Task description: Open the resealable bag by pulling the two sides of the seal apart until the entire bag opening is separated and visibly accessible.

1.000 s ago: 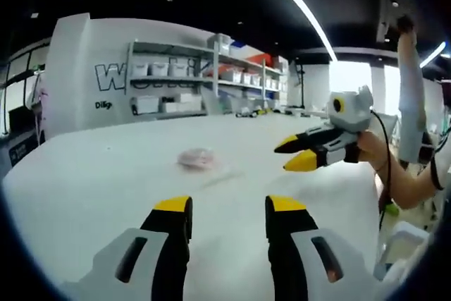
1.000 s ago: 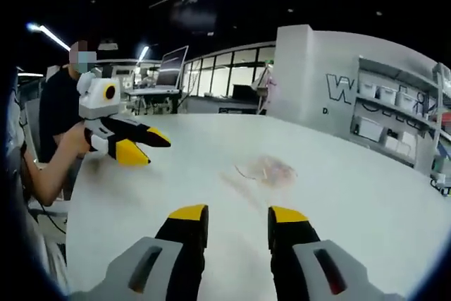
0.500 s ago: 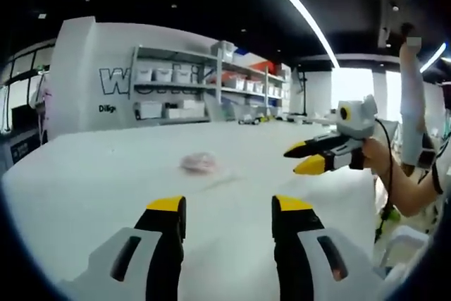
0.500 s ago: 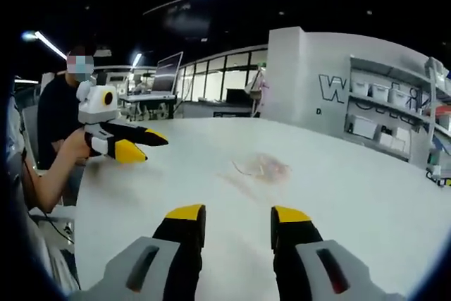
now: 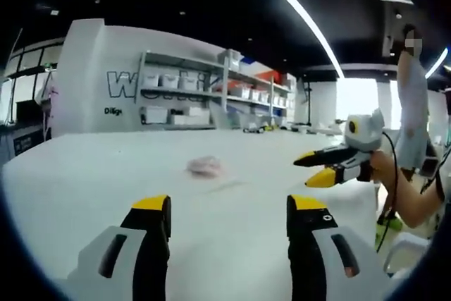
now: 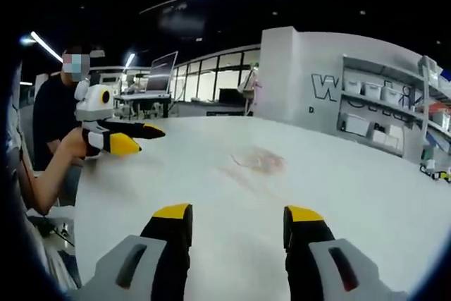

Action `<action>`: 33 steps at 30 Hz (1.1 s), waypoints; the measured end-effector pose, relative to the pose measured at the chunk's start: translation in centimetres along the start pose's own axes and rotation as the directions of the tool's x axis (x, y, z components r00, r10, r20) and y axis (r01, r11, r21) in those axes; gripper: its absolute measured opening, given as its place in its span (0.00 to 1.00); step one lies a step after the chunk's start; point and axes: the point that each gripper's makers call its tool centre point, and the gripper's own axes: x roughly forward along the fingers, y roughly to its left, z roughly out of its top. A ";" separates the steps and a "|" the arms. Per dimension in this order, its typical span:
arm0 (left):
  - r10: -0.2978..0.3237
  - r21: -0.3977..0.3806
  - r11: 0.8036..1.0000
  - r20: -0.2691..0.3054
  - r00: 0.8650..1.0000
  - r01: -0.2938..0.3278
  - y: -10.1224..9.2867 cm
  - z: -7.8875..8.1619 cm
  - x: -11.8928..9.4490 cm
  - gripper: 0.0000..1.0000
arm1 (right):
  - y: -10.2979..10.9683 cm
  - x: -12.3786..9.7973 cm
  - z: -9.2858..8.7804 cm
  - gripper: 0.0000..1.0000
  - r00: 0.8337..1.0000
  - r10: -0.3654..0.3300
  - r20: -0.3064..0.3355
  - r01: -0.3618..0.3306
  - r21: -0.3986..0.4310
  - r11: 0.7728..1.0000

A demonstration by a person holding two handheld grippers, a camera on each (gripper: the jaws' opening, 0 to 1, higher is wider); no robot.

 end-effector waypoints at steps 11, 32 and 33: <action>0.026 -0.006 1.000 0.014 1.000 -0.026 0.1 0.2 -0.4 0.71 | 0.1 -0.6 0.4 0.54 1.000 -0.015 0.020 0.015 0.000 1.000; 0.123 0.019 0.992 0.012 0.992 -0.124 1.3 0.3 -1.4 0.93 | -0.6 -1.7 1.5 0.96 0.987 -0.116 0.114 0.112 0.039 0.993; 0.129 0.015 0.991 0.020 0.991 -0.129 1.3 0.5 -1.4 0.95 | -0.7 -1.8 1.5 0.98 0.985 -0.123 0.117 0.119 0.046 0.992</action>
